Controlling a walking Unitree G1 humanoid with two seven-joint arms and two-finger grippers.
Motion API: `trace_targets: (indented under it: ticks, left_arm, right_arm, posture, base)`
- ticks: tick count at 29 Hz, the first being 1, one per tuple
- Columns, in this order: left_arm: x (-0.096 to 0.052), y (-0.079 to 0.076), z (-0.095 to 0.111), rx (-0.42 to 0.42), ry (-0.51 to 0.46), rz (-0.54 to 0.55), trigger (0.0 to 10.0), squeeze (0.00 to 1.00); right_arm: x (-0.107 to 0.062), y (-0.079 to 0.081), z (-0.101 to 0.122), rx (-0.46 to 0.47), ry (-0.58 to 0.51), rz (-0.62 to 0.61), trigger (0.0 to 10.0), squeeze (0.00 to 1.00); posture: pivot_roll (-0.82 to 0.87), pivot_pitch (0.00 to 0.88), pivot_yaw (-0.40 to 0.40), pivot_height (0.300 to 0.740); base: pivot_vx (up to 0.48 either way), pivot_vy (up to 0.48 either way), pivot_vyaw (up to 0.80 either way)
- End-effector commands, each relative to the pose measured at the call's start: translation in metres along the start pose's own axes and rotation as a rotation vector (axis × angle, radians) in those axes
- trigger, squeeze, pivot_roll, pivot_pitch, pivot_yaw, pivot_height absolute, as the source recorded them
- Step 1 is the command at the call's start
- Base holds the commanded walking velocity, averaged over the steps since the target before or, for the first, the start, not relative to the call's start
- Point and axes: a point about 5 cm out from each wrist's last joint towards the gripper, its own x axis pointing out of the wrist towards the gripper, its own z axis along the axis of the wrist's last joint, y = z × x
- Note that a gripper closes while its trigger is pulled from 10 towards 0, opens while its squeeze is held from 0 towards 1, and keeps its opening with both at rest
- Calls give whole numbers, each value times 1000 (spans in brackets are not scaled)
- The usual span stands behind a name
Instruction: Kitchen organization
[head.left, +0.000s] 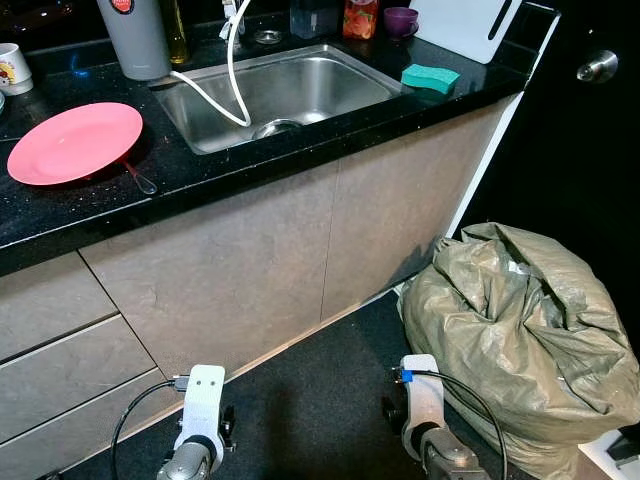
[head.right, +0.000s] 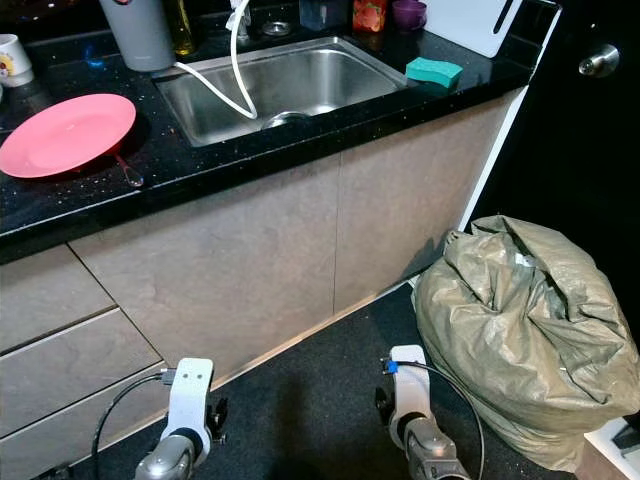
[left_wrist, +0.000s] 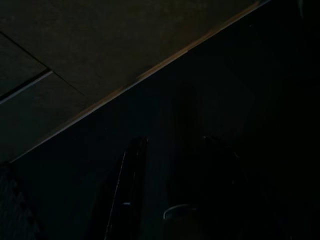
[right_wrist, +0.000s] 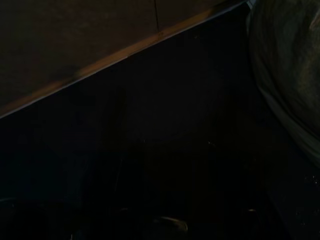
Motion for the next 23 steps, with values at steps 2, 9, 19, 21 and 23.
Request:
trace_targets:
  ticks: [2, 9, 19, 21, 23]
  left_arm:
    - [-1, -6, -6, 6, 29, -8, 10000, 0]
    - [-1, -7, -5, -5, 26, -10, 10000, 0]
    - [2, -2, 5, -10, -15, 7, 10000, 0]
    - [-1, -2, 0, 8, -3, -2, 10000, 0]
    - [-5, -1, -7, 25, 10, -8, 10000, 0]
  right_arm:
    - [-2, 0, -5, -2, 12, 2, 10000, 0]
    - [0, 1, -1, 13, -4, 6, 10000, 82]
    - [1, 1, 9, 18, -55, -7, 10000, 0]
    - [-1, 2, 0, 2, -21, -1, 10000, 0]
    - [-3, 2, -9, -22, 14, -3, 10000, 0]
  posture:
    - [-7, 84, -5, 740]
    - [-5, 85, -4, 740]
    - [0, 107, 0, 740]
    - [1, 114, 2, 740]
    - [5, 125, 5, 740]
  base:
    - [0, 0, 0]
    - [0, 0, 0]
    - [0, 0, 0]
    - [0, 0, 0]
    - [0, 0, 0]
